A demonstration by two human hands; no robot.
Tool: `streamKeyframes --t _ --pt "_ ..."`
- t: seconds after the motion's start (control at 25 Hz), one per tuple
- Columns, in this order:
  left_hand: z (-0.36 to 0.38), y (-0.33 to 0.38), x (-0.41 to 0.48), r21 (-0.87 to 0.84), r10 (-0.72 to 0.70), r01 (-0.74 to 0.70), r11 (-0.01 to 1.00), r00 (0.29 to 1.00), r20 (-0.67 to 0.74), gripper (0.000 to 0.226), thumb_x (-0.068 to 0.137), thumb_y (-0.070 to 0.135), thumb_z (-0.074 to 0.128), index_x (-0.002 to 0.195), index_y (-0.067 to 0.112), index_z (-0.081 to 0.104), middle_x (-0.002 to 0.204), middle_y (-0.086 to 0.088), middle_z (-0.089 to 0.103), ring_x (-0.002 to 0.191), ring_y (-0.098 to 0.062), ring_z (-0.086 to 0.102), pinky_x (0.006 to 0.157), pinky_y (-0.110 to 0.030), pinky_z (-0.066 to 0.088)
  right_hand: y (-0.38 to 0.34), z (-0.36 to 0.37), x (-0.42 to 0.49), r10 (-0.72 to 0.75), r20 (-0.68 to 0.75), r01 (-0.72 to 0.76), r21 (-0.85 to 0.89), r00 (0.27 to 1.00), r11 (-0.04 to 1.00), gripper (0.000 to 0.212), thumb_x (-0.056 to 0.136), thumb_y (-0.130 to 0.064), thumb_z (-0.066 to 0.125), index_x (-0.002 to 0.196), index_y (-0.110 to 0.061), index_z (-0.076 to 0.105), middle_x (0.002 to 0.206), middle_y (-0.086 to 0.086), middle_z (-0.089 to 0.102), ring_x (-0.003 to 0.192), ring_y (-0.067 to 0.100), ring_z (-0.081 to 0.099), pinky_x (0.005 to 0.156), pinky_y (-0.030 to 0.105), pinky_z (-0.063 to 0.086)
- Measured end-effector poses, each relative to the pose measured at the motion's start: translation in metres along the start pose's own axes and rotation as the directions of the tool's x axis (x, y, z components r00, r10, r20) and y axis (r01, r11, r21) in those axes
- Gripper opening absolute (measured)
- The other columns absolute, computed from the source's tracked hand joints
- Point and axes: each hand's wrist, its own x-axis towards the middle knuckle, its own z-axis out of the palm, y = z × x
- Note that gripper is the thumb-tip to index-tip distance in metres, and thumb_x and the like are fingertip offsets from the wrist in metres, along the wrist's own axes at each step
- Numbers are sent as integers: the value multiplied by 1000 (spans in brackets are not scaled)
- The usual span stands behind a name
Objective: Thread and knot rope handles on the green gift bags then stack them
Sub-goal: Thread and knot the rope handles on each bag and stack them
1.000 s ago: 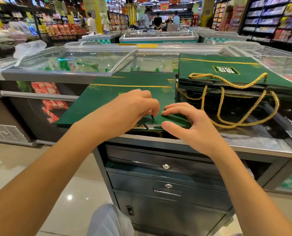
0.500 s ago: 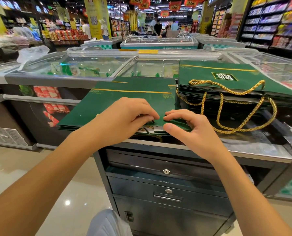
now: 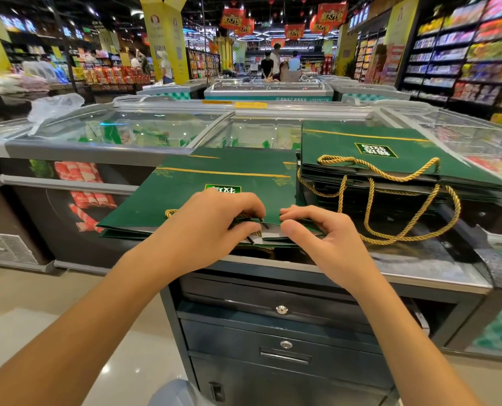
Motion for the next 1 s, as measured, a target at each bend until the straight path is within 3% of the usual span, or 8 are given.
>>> streamKeyframes --t 0.12,0.28,0.4,0.48,0.64,0.8,1.0 --pt "1 -1 4 18 4 -4 1000 1000 -8 20 97 29 63 114 27 73 100 14 74 89 -6 66 87 -35 52 -2 0 -3 -43 -49 44 26 998 999 32 85 -42 74 109 -20 75 109 -11 75 114 5 66 101 34 53" --pt "2 2 11 -23 -44 43 999 999 -20 19 98 28 62 111 25 74 101 12 73 94 -8 64 88 -38 53 -5 3 -8 -138 -173 147 39 975 988 31 83 -13 82 108 -16 65 110 -5 70 111 14 67 96 33 55" --pt "0 2 18 -13 -95 95 995 996 -1 19 99 30 60 109 28 76 98 14 73 92 -8 64 86 -40 54 -7 11 -14 -317 -252 262 -228 914 938 15 84 -16 79 95 -16 70 112 -5 68 111 13 65 95 43 54" --pt "-2 3 21 -41 -125 125 991 992 -7 18 99 31 61 107 29 77 96 17 72 90 -4 63 86 -37 54 -12 18 -17 -381 -272 260 -393 884 882 10 87 -26 75 90 -17 76 111 -2 69 108 15 65 91 46 55" --pt "-2 5 23 -43 -143 142 989 989 -31 17 98 32 62 104 29 78 93 17 72 84 -3 62 83 -34 53 -28 36 -14 -267 -382 72 -454 885 888 12 86 -31 77 86 -20 80 117 -1 71 114 15 62 103 55 47" --pt "-3 5 22 -24 -139 138 990 990 -37 16 97 32 62 102 31 78 90 15 73 85 -7 65 81 -36 54 -44 53 -10 -59 -434 -124 -381 899 916 18 85 -44 78 88 -27 80 126 -9 67 122 11 51 109 50 37" --pt "-4 4 20 -78 -136 135 988 991 -12 15 96 35 63 102 39 77 92 20 72 89 -2 64 84 -38 55 -38 54 -15 -69 -427 -33 -226 901 974 9 88 -28 78 80 -25 76 104 -17 63 109 3 46 96 48 44"
